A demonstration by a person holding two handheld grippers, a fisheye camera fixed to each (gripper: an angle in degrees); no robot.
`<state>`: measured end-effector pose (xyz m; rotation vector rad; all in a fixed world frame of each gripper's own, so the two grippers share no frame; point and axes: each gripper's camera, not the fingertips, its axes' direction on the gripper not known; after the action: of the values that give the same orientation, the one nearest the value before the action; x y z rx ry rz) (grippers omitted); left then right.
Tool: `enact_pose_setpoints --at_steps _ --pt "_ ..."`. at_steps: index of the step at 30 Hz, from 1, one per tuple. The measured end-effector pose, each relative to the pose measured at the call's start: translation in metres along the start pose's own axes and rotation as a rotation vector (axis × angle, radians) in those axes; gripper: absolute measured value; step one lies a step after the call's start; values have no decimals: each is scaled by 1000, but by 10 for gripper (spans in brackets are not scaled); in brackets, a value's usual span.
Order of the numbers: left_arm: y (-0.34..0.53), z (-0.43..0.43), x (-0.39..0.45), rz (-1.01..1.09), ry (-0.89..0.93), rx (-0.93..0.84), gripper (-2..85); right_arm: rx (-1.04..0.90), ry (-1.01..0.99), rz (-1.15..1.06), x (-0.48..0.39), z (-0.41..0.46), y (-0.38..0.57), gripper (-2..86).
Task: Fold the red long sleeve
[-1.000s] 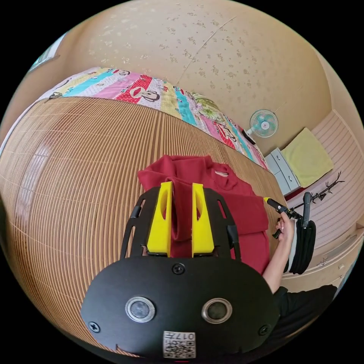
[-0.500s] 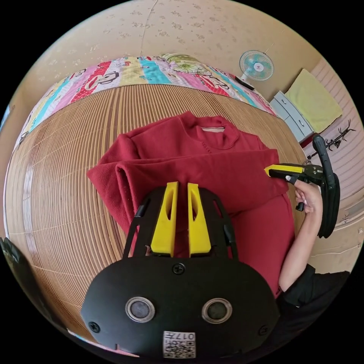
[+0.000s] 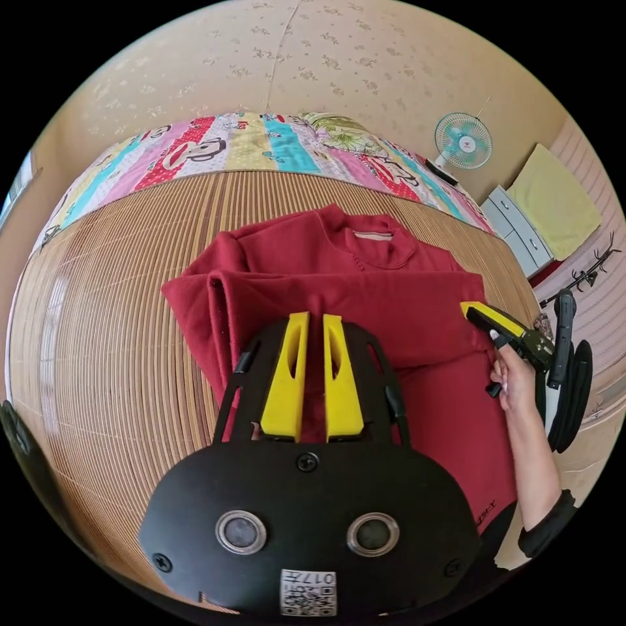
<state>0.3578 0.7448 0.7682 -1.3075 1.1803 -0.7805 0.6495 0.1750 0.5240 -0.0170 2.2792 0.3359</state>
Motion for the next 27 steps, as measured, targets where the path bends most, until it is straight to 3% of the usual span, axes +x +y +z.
enact_pose_setpoints --at_steps 4,7,13,19,27 --pt "63 -33 -34 -91 51 36 13 135 -27 77 31 -63 49 7" --pt "108 -73 -26 -73 -7 58 48 -115 -28 28 53 -43 80 7" --pt "255 -192 -18 -82 39 162 88 14 -204 127 128 -153 190 21" --pt "373 -241 2 -121 83 71 115 84 -341 108 153 -225 320 68" --pt "422 -261 9 -185 86 33 107 86 -430 158 179 -248 414 83"
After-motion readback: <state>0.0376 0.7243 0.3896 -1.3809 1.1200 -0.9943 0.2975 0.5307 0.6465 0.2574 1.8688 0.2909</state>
